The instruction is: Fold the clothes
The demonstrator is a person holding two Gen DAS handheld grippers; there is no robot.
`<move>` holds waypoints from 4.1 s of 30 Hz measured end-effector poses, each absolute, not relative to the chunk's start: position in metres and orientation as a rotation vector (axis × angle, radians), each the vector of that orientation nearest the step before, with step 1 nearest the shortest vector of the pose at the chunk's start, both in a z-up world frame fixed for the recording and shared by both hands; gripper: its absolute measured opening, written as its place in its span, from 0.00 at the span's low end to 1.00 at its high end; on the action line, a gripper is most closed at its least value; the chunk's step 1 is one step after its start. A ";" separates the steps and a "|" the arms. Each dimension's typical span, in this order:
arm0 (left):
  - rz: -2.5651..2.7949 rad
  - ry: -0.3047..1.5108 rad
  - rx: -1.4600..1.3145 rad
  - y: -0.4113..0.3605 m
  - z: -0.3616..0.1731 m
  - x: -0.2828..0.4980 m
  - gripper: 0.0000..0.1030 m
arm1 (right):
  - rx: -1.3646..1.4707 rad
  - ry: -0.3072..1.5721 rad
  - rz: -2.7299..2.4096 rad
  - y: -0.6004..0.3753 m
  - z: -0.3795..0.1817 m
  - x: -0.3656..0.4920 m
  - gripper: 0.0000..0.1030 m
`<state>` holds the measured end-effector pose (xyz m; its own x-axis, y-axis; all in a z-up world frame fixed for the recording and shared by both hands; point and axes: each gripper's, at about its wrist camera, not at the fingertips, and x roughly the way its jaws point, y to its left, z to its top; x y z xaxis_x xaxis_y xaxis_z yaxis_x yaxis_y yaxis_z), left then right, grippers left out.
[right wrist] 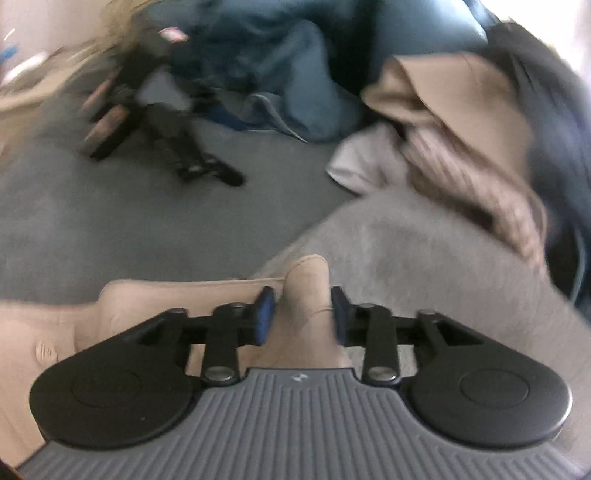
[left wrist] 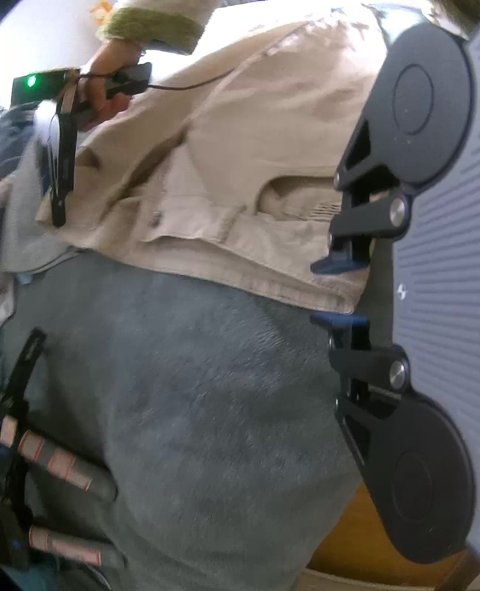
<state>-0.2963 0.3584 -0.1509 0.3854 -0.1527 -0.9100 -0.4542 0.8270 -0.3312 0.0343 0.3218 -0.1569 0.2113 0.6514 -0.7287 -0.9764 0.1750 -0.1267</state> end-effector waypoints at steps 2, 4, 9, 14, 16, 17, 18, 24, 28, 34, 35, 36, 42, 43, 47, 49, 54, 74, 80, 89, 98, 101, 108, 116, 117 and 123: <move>0.206 1.144 -0.610 0.363 -0.142 -0.297 0.41 | -0.516 0.662 1.251 0.315 -0.141 0.050 0.44; 0.204 1.124 -0.588 0.367 -0.131 -0.288 0.42 | -0.338 0.704 1.221 0.295 -0.119 0.068 0.54; 0.136 1.051 -0.569 0.374 -0.110 -0.245 0.43 | 0.005 0.777 1.037 0.195 -0.072 0.101 0.55; 0.010 0.966 -0.573 0.350 -0.100 -0.185 0.46 | 0.166 0.837 0.780 0.048 -0.039 0.092 0.55; -0.034 0.944 -0.579 0.334 -0.099 -0.160 0.46 | 0.190 0.866 0.663 -0.013 -0.027 0.073 0.55; -0.060 0.931 -0.573 0.323 -0.099 -0.146 0.46 | 0.197 0.878 0.603 -0.042 -0.024 0.065 0.55; -0.082 0.918 -0.566 0.313 -0.097 -0.133 0.46 | 0.205 0.887 0.558 -0.063 -0.029 0.062 0.55; -0.230 0.905 -0.515 0.233 -0.104 -0.046 0.47 | 0.255 0.934 0.289 -0.188 -0.061 0.049 0.55; -0.279 0.939 -0.403 0.167 -0.108 -0.004 0.47 | 0.286 0.959 0.109 -0.272 -0.082 0.040 0.55; -0.196 0.988 -0.319 0.087 -0.118 0.030 0.47 | 0.328 0.987 -0.144 -0.394 -0.114 0.030 0.55; -0.172 0.998 -0.310 0.075 -0.120 0.035 0.47 | 0.326 0.990 -0.104 -0.406 -0.122 0.047 0.55; -0.144 1.007 -0.311 0.067 -0.124 0.039 0.47 | 0.317 0.994 -0.060 -0.415 -0.128 0.063 0.55; -0.015 1.056 -0.275 0.035 -0.147 0.048 0.47 | -0.045 1.002 0.423 -0.376 -0.139 0.138 0.55; 0.008 1.065 -0.266 0.033 -0.152 0.048 0.47 | -0.095 0.992 0.505 -0.363 -0.139 0.145 0.55; 0.088 1.084 -0.272 0.034 -0.165 0.041 0.47 | -0.133 0.963 0.796 -0.308 -0.152 0.186 0.55; 0.103 1.067 -0.287 0.038 -0.163 0.037 0.46 | -0.114 0.960 0.905 -0.274 -0.162 0.206 0.55; 0.113 0.971 -0.301 0.061 -0.150 0.026 0.47 | -0.119 0.978 1.153 -0.166 -0.189 0.227 0.53; 0.007 0.964 -0.368 0.144 -0.183 0.010 0.46 | -0.479 1.116 1.250 -0.034 -0.211 0.196 0.21; -0.024 0.939 -0.336 0.145 -0.181 0.013 0.46 | -0.662 0.944 1.170 -0.027 -0.185 0.165 0.03; -0.047 0.936 -0.374 0.156 -0.201 0.046 0.47 | -0.932 0.662 0.930 -0.017 -0.199 0.143 0.03; -0.017 0.871 -0.446 0.192 -0.165 0.013 0.48 | -0.634 0.895 1.014 -0.036 -0.155 0.195 0.38; 0.042 0.831 -0.482 0.212 -0.160 0.002 0.49 | -0.362 0.962 1.096 -0.026 -0.138 0.223 0.40; 0.131 0.869 -0.527 0.241 -0.184 -0.007 0.47 | -0.058 1.138 1.286 0.073 -0.197 0.277 0.40; 0.149 0.856 -0.573 0.252 -0.199 -0.027 0.45 | -0.186 1.140 1.395 0.136 -0.214 0.261 0.36; 0.148 0.852 -0.573 0.252 -0.199 -0.028 0.45 | -0.197 1.138 1.402 0.140 -0.216 0.260 0.36; 0.136 0.844 -0.539 0.247 -0.201 -0.028 0.45 | -0.361 1.131 1.467 0.167 -0.231 0.240 0.27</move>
<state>-0.0277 0.2471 -0.2011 0.6645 -0.0949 -0.7413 -0.3227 0.8582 -0.3991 0.2399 0.1669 -0.2310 -0.2627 0.5887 -0.7645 -0.8892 0.1599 0.4287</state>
